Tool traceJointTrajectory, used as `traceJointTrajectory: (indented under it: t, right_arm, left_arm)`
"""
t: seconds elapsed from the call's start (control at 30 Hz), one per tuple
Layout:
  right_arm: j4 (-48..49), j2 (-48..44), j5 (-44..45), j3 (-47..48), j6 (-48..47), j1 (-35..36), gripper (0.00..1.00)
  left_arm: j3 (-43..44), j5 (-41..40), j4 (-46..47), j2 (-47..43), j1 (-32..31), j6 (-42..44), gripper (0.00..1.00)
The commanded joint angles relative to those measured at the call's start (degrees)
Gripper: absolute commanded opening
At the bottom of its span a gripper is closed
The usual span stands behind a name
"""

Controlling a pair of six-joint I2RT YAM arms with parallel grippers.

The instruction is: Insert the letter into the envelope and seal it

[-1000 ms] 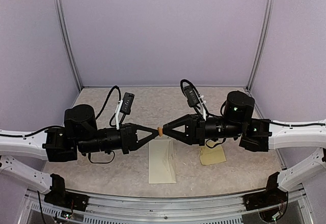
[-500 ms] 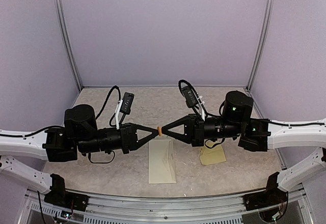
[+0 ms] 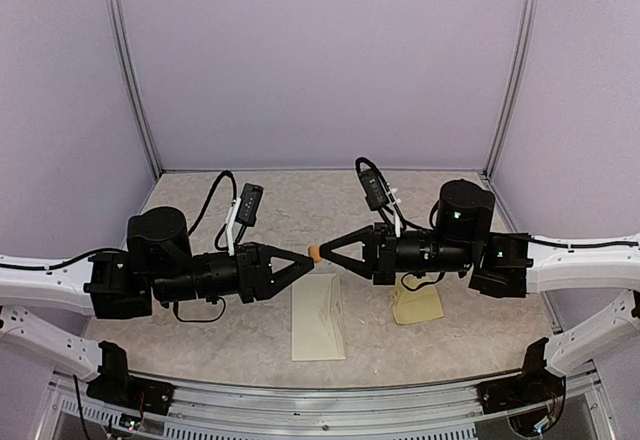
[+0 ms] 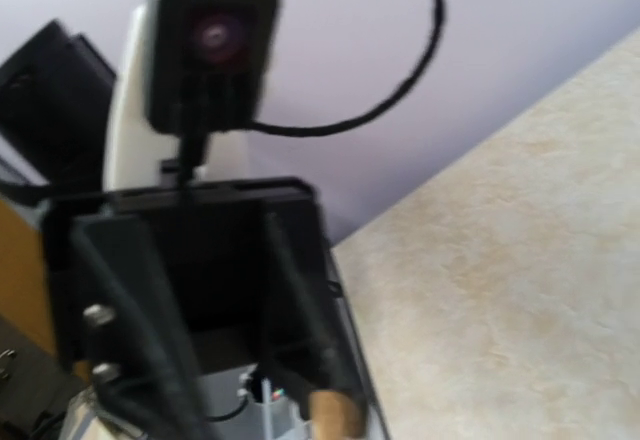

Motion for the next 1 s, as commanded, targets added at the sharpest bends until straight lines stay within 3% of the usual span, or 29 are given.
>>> traceJointTrajectory:
  t: [0.0, 0.1, 0.33, 0.57, 0.97]
  right_arm:
    - [-3.0, -0.9, 4.2, -0.2, -0.9, 0.5, 0.00]
    - [-3.0, -1.0, 5.0, -0.3, -0.8, 0.5, 0.00]
    - [-9.3, -2.5, 12.8, -0.4, -0.7, 0.1, 0.00]
    - [-17.7, -7.6, 20.1, -5.8, 2.8, -5.1, 0.00]
    - [-19.7, -12.5, 20.2, -12.6, 6.4, -9.5, 0.00]
  left_arm:
    - [-1.0, 0.1, 0.6, -0.9, -0.1, 0.3, 0.38]
    - [-1.0, 0.2, 0.5, -0.9, -0.1, 0.1, 0.41]
    - [-1.9, -0.8, -0.6, -1.0, 1.3, 1.6, 0.66]
    - [0.4, 6.5, 0.9, 9.2, 8.0, 4.3, 0.55]
    - [20.2, 16.9, -4.2, 41.4, 11.7, 15.1, 0.46]
